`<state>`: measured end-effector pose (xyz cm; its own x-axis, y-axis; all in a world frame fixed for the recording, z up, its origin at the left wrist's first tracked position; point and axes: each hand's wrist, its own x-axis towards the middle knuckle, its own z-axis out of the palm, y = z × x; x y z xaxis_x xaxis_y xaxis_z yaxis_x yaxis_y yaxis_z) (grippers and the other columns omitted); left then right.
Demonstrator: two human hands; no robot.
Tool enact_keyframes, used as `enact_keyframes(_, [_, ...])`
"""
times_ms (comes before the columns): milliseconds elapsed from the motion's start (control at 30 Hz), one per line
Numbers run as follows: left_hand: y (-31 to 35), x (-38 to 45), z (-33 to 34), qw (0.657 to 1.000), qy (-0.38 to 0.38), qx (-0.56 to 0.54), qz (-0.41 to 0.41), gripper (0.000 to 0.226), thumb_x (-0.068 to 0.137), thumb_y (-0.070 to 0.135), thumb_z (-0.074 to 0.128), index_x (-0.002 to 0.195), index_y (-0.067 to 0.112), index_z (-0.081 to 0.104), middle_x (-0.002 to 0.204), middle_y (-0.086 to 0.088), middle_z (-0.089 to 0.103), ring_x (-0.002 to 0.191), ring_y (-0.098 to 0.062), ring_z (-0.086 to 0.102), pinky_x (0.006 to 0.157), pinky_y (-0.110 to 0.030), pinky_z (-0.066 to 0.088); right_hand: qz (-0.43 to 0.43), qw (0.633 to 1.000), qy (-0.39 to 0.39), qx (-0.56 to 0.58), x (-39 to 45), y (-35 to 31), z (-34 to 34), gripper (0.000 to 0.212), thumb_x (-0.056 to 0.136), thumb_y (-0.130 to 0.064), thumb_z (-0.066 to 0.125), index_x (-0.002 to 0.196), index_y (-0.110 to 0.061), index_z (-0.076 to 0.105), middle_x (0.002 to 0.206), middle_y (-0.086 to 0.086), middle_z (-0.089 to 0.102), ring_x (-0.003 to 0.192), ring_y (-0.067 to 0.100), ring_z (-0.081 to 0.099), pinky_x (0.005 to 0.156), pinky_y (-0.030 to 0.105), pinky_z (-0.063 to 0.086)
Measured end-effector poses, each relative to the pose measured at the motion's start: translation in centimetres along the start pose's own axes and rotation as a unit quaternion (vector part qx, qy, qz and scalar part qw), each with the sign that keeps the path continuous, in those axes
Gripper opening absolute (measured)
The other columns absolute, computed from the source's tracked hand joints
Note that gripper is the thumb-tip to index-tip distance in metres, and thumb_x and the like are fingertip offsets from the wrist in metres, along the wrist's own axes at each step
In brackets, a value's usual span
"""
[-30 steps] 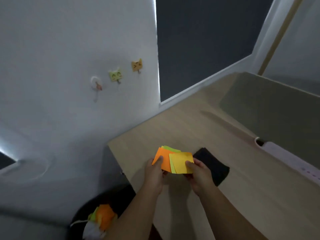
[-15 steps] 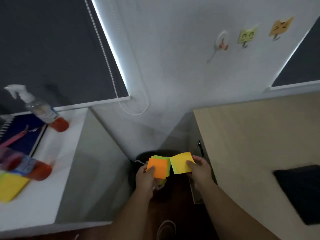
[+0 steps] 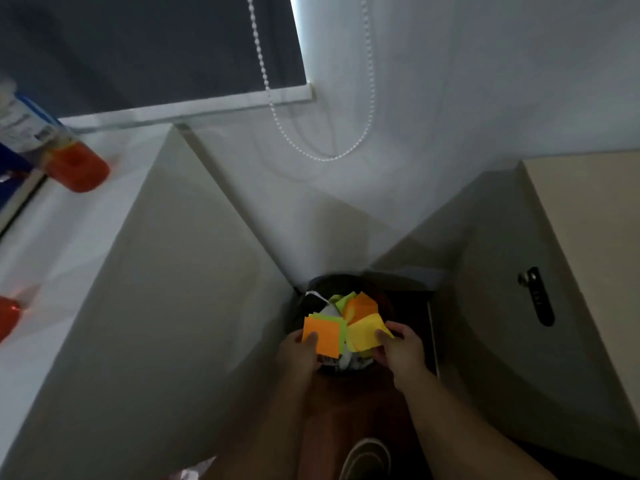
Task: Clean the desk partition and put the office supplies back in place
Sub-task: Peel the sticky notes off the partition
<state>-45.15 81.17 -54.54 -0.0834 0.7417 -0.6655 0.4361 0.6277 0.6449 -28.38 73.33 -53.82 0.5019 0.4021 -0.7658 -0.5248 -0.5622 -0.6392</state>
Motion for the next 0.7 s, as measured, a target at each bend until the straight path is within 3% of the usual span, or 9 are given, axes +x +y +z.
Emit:
enact_keyframes(67, [-1.6, 1.5, 0.6, 1.000, 0.011, 0.008, -0.021, 0.040, 0.092, 0.028, 0.061, 0.125, 0.006, 0.057, 0.113, -0.025, 0.065, 0.102, -0.042, 0.063, 0.092, -0.056, 0.052, 0.045, 0.999, -0.026, 0.014, 1.1, 1.0, 0.5, 0.041, 0.086, -0.012, 0.068, 0.125, -0.013, 0.054, 0.119, 0.022, 0.058, 0.098, 0.035, 0.060, 0.060, 0.036, 0.055])
enact_keyframes(200, [-3.8, 2.3, 1.1, 0.996, 0.023, 0.079, -0.028, 0.043, 0.088, 0.030, 0.065, 0.123, 0.005, 0.061, 0.114, -0.024, 0.066, 0.101, -0.043, 0.064, 0.090, -0.053, 0.053, 0.099, 0.991, -0.071, -0.047, 1.4, 2.5, -0.1, 0.043, 0.088, -0.013, 0.063, 0.129, -0.014, 0.049, 0.085, 0.009, 0.060, 0.074, 0.024, 0.059, 0.070, 0.040, 0.054])
enact_keyframes(300, [-3.9, -0.1, 0.8, 0.998, -0.003, 0.065, -0.007, 0.033, 0.088, 0.028, 0.065, 0.116, 0.011, 0.068, 0.117, -0.016, 0.067, 0.102, -0.033, 0.064, 0.093, -0.048, 0.053, 0.101, 0.990, -0.076, -0.062, -0.1, 1.9, -1.8, 0.033, 0.089, -0.012, 0.060, 0.121, -0.014, 0.054, 0.088, 0.009, 0.061, 0.074, 0.023, 0.061, 0.061, 0.033, 0.053])
enact_keyframes(433, [-0.5, -4.9, 0.3, 0.996, -0.067, 0.061, 0.016, 0.024, 0.091, 0.021, 0.061, 0.112, 0.012, 0.068, 0.111, -0.012, 0.067, 0.100, -0.027, 0.063, 0.093, -0.045, 0.053, 0.077, 0.994, -0.068, -0.033, -3.7, -1.8, -4.4, 0.031, 0.089, -0.015, 0.060, 0.120, -0.015, 0.056, 0.095, 0.011, 0.065, 0.081, 0.023, 0.064, 0.063, 0.031, 0.052])
enact_keyframes(533, [4.3, -9.7, 0.5, 0.983, -0.130, 0.093, 0.088, 0.021, 0.094, 0.023, 0.057, 0.113, 0.020, 0.066, 0.110, -0.006, 0.066, 0.099, -0.019, 0.063, 0.087, -0.035, 0.052, 0.052, 0.997, -0.050, -0.005, -7.8, -6.2, -6.5, 0.026, 0.090, -0.016, 0.058, 0.116, -0.018, 0.059, 0.098, 0.011, 0.068, 0.086, 0.023, 0.065, 0.065, 0.029, 0.052])
enact_keyframes(700, [14.1, -18.1, 2.0, 0.943, -0.204, 0.128, 0.229, 0.015, 0.092, 0.022, 0.060, 0.094, 0.036, 0.064, 0.095, 0.006, 0.069, 0.089, -0.010, 0.066, 0.083, -0.030, 0.054, -0.036, 0.996, -0.024, 0.076, -15.9, -13.4, -10.5, 0.016, 0.093, -0.014, 0.054, 0.106, -0.018, 0.062, 0.091, 0.012, 0.069, 0.076, 0.021, 0.062, 0.068, 0.029, 0.047])
